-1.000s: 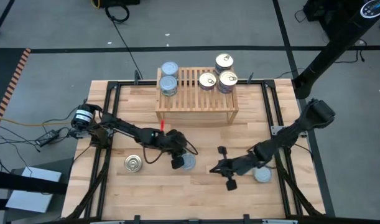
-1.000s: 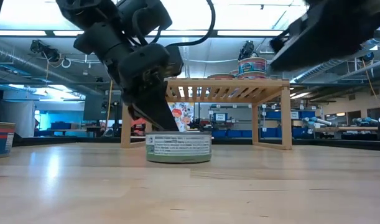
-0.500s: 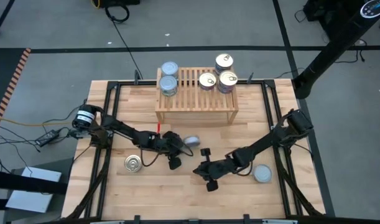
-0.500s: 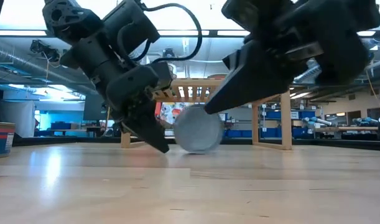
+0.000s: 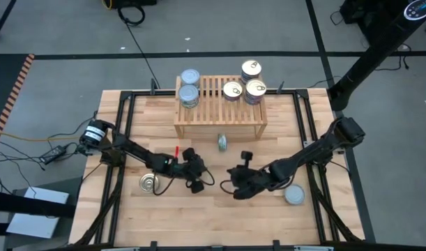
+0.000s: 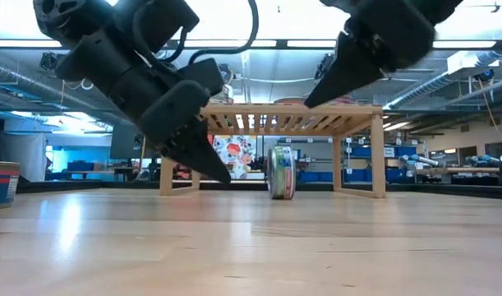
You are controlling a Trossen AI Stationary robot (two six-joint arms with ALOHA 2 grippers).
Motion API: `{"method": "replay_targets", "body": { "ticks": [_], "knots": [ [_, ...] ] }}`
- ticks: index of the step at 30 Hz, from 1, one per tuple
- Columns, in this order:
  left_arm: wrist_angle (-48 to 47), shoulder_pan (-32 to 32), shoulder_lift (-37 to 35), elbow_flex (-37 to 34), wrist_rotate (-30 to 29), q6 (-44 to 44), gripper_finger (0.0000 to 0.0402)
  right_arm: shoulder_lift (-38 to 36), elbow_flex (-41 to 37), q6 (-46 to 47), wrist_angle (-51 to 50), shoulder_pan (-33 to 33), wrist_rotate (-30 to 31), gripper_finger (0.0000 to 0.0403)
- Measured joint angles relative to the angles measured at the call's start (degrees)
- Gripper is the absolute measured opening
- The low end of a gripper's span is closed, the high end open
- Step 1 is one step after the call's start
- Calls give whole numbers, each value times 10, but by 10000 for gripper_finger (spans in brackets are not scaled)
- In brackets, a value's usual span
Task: Stack canned seafood by type on shelf
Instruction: Put the green tuna can on the shelf
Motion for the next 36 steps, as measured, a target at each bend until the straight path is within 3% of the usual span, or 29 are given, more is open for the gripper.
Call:
{"method": "replay_targets", "body": {
  "ticks": [4,7,12,19,24,29,36],
  "knots": [
    [12,-9,0,0,-40,0,0,-8,0,76,-12,-15,28,21],
    [12,-16,-1,0,-60,0,1,7,0,121,4,-30,36,51],
    [12,-37,-1,0,-108,14,1,42,0,208,8,-40,55,138],
    [1,-73,-1,0,-197,26,1,103,-1,259,76,-50,204,282],
    [-29,-92,-1,0,-254,-4,2,148,-1,250,148,-74,245,350],
    [-58,-100,-1,0,-269,-31,2,177,-1,273,171,-98,251,379],
    [-61,-101,-1,0,-274,-34,2,183,-1,334,171,-123,265,375]
  ]
}}
